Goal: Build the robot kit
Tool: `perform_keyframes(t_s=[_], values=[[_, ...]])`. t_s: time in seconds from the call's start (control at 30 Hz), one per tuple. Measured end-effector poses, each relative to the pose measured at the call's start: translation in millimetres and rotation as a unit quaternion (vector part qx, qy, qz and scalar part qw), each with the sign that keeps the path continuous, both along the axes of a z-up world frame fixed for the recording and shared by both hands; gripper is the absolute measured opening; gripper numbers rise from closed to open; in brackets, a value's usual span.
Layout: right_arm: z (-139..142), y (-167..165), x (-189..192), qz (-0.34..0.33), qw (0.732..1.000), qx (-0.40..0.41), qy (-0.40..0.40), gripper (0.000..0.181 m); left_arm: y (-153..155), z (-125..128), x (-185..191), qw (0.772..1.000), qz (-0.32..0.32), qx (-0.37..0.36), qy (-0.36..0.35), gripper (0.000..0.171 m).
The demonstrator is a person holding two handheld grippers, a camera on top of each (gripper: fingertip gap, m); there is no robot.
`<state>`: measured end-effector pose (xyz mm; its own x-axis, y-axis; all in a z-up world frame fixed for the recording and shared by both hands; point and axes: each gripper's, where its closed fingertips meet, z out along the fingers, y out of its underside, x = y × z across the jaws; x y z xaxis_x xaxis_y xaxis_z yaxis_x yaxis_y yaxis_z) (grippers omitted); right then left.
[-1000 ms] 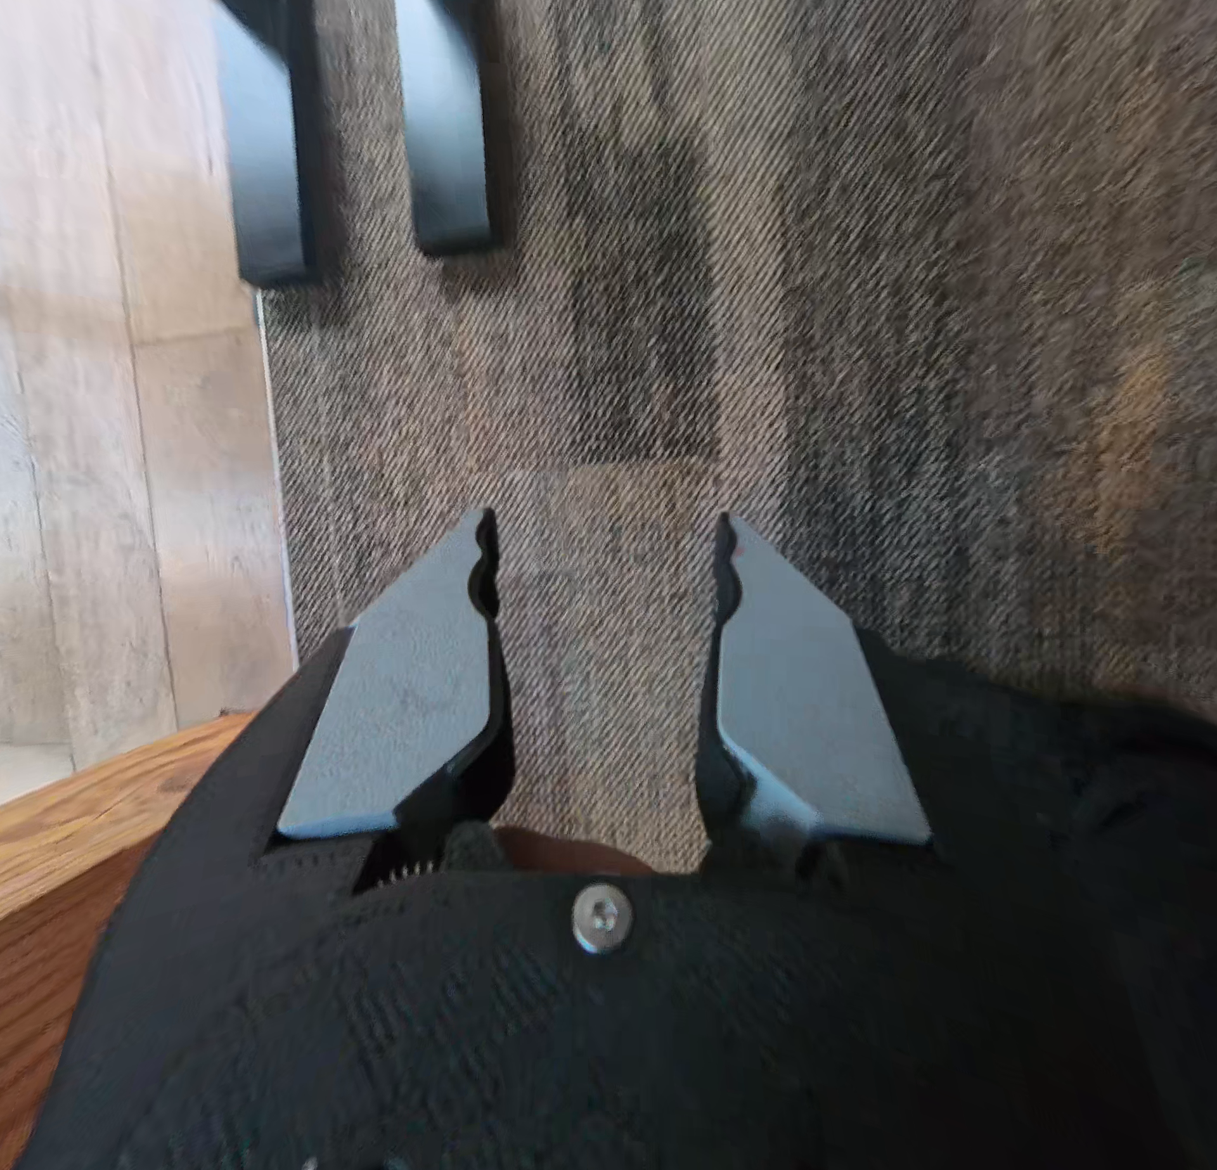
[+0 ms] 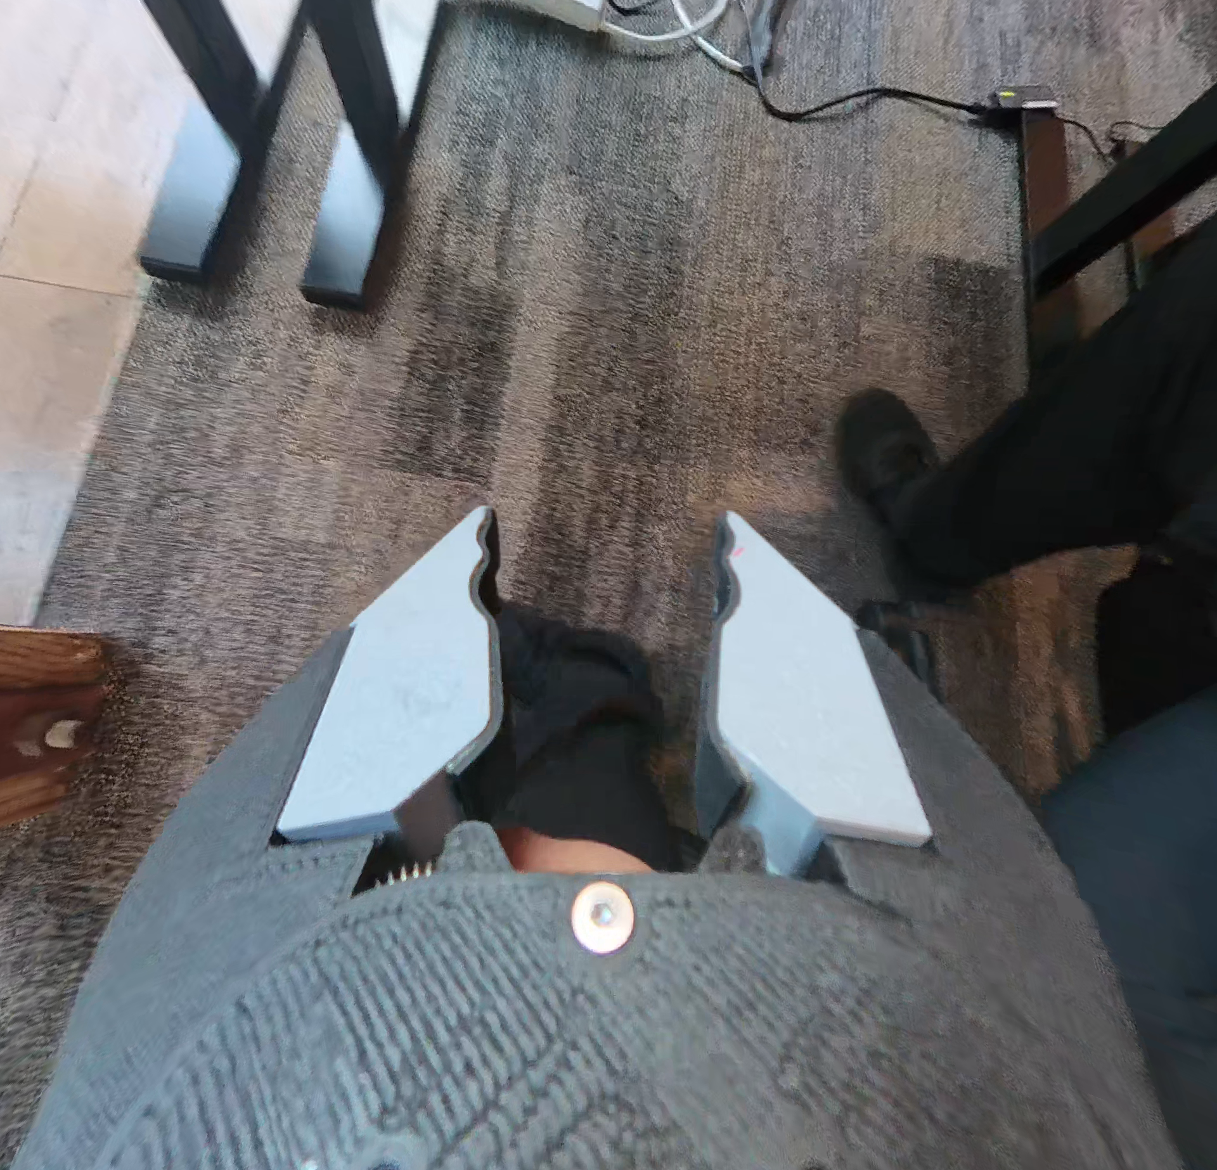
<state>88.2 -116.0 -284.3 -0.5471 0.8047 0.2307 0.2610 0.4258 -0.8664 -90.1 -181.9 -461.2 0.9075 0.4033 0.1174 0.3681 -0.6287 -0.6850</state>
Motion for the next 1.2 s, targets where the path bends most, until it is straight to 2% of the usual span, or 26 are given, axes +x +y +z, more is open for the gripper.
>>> perform_keyframes(t_s=[0.1,0.23,0.3,0.37,0.43,0.5,0.6,0.67,0.77,0.9,1.0,1.1,1.2], values=[[3,5,5,-0.01,1.0,-0.015,0.003,0.007,16,33,35,0.997,-0.049,0.021,-0.056,0.063],[5,32,8,-0.041,0.999,-0.028,0.005,0.007,31,101,95,0.984,-0.125,0.092,-0.086,0.063],[11,52,5,-0.067,0.997,-0.046,0.01,0.008,31,130,119,0.978,-0.143,0.125,-0.091,0.062],[17,76,1,-0.101,0.993,-0.065,0.013,0.007,29,143,127,0.981,-0.133,0.123,-0.065,0.062],[20,106,-10,-0.139,0.988,-0.061,0.019,0.007,30,150,122,0.988,-0.1,0.111,-0.037,0.067],[32,138,-28,-0.171,0.984,-0.031,0.044,0.007,39,158,109,0.988,-0.066,0.141,0.0,0.059],[75,187,-68,-0.207,0.972,0.035,0.107,0.007,54,146,98,0.987,-0.091,0.134,0.022,0.059],[91,218,-96,-0.222,0.967,0.063,0.11,0.007,62,138,90,0.985,-0.105,0.134,0.005,0.058],[81,270,-126,-0.255,0.961,0.09,0.059,0.007,71,132,77,0.985,-0.116,0.126,-0.016,0.057],[57,314,-148,-0.287,0.951,0.109,-0.028,0.007,86,134,48,0.984,-0.132,0.121,0.021,0.055],[42,328,-155,-0.301,0.947,0.092,-0.069,0.007,88,128,29,0.982,-0.158,0.092,0.053,0.055],[30,345,-156,-0.324,0.934,0.11,-0.104,0.007,99,142,-1,0.968,-0.185,0.097,0.142,0.051],[21,350,-151,-0.329,0.928,0.11,-0.137,0.007,111,150,-32,0.956,-0.197,0.113,0.183,0.048]])
